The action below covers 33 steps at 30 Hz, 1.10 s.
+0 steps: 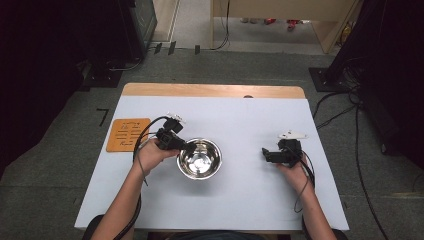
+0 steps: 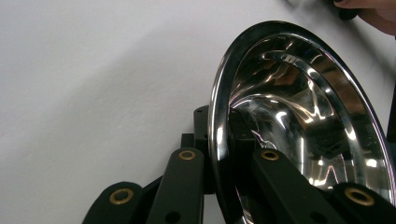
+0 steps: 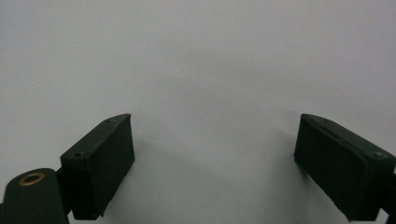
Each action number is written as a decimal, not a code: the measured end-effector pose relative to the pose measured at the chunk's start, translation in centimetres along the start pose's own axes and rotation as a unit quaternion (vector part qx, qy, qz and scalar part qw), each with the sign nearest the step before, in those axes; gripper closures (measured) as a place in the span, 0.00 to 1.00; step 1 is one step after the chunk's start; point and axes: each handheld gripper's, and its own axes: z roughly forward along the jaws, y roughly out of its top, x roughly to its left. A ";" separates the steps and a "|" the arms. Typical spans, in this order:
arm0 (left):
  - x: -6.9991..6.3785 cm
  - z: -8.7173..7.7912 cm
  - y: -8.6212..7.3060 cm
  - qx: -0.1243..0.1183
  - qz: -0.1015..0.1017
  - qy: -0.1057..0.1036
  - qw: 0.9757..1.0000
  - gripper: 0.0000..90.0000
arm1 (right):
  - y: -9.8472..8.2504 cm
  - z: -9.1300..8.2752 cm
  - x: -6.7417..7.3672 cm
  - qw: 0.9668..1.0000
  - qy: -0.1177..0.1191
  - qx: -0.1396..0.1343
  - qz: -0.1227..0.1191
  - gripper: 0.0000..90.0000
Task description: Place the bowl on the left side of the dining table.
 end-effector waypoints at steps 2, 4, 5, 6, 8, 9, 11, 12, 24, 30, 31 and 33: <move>0.1 -0.1 0.0 0.000 -0.003 -0.001 1.000 0.97 | 0.0 0.0 0.0 1.000 0.000 0.000 0.000 0.13; 0.2 -0.2 -0.1 0.000 -0.005 0.000 1.000 0.97 | 0.0 0.0 0.0 1.000 0.000 0.000 0.000 0.13; 0.2 -0.3 -0.1 -0.001 -0.003 -0.001 1.000 0.97 | 0.0 0.0 0.0 1.000 0.000 0.000 0.000 0.13; 0.2 -0.4 -0.1 -0.003 -0.004 -0.001 1.000 0.97 | 0.0 0.0 0.0 1.000 0.000 0.000 0.000 0.13; 0.2 -0.5 -0.1 -0.004 -0.002 0.002 1.000 0.97 | 0.0 0.0 0.0 1.000 0.000 0.000 0.000 0.13; 0.3 -0.6 -0.1 -0.006 -0.003 0.003 1.000 0.97 | 0.0 0.0 0.0 1.000 0.000 0.000 0.000 0.13; 0.3 -0.7 -0.2 -0.007 -0.004 0.004 1.000 0.97 | 0.0 0.0 0.0 1.000 0.000 0.000 0.000 0.13; 0.4 -0.8 -0.2 -0.007 -0.003 0.004 1.000 0.97 | 0.0 0.0 0.0 1.000 0.000 0.000 0.000 0.13; 1.1 -1.5 -0.5 -0.008 -0.013 0.006 1.000 0.97 | 0.0 0.0 0.0 1.000 0.000 0.000 0.000 0.13; 1.7 -1.9 -0.8 -0.012 -0.023 0.004 1.000 0.97 | 0.0 0.0 0.0 1.000 0.000 0.000 0.000 0.13; 1.7 -2.0 -0.9 -0.013 -0.024 0.004 1.000 0.97 | 0.0 0.0 0.0 1.000 0.000 0.000 0.000 0.13; 1.9 -2.1 -0.9 -0.013 -0.027 0.006 1.000 0.97 | 0.0 0.0 0.0 1.000 0.000 0.000 0.000 0.13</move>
